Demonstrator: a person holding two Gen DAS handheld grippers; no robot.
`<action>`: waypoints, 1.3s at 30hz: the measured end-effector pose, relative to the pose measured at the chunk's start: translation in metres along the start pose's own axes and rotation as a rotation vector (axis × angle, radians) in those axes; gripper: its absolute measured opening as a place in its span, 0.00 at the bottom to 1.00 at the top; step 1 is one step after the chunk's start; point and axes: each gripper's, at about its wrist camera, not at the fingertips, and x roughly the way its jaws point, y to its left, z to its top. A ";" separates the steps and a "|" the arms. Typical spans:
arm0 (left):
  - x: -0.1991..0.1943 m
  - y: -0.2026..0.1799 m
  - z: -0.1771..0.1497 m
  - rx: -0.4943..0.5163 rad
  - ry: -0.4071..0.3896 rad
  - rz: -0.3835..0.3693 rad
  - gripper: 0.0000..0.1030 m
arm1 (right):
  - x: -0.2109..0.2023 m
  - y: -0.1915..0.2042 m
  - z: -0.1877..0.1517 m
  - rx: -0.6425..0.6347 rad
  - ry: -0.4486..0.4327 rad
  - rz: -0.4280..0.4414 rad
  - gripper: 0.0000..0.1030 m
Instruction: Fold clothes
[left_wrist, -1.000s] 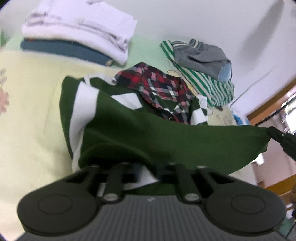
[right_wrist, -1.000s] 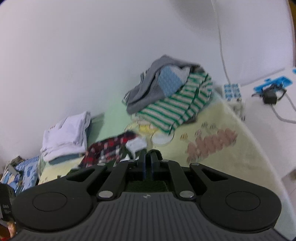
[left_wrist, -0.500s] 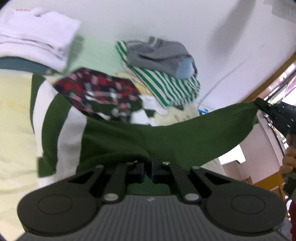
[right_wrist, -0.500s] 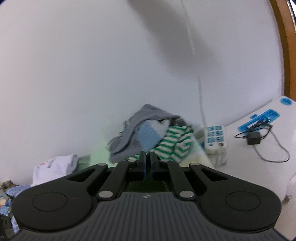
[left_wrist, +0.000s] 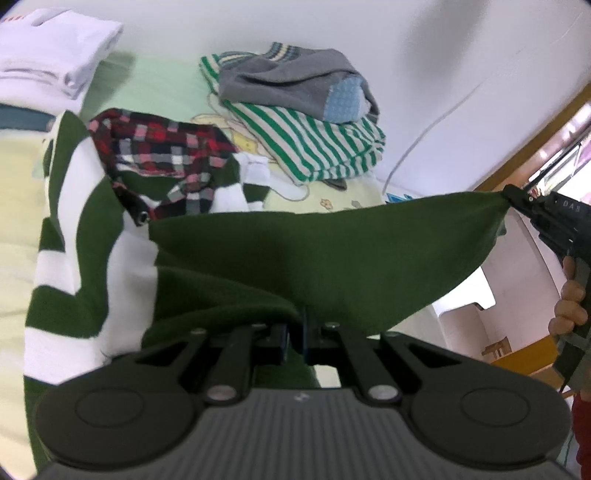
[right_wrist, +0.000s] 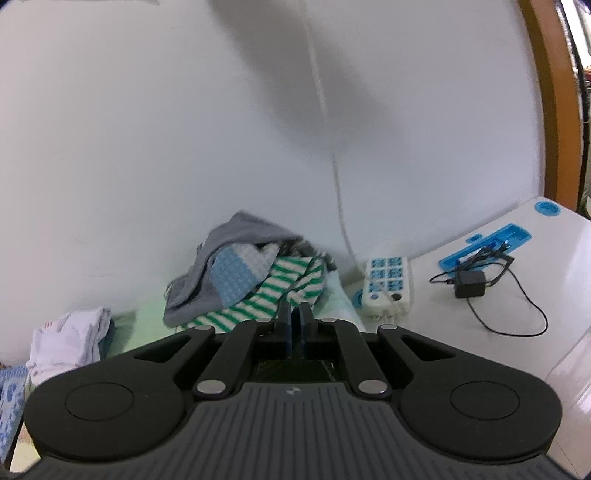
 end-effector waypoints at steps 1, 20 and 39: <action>0.001 -0.001 -0.002 0.007 0.001 0.003 0.03 | -0.004 -0.005 -0.001 0.014 -0.020 0.003 0.04; -0.044 0.045 -0.062 0.110 0.047 0.160 0.36 | 0.052 -0.038 -0.099 -0.249 0.220 -0.204 0.04; -0.038 0.052 -0.061 0.162 0.019 0.157 0.52 | 0.101 0.165 -0.103 -0.497 0.417 0.493 0.38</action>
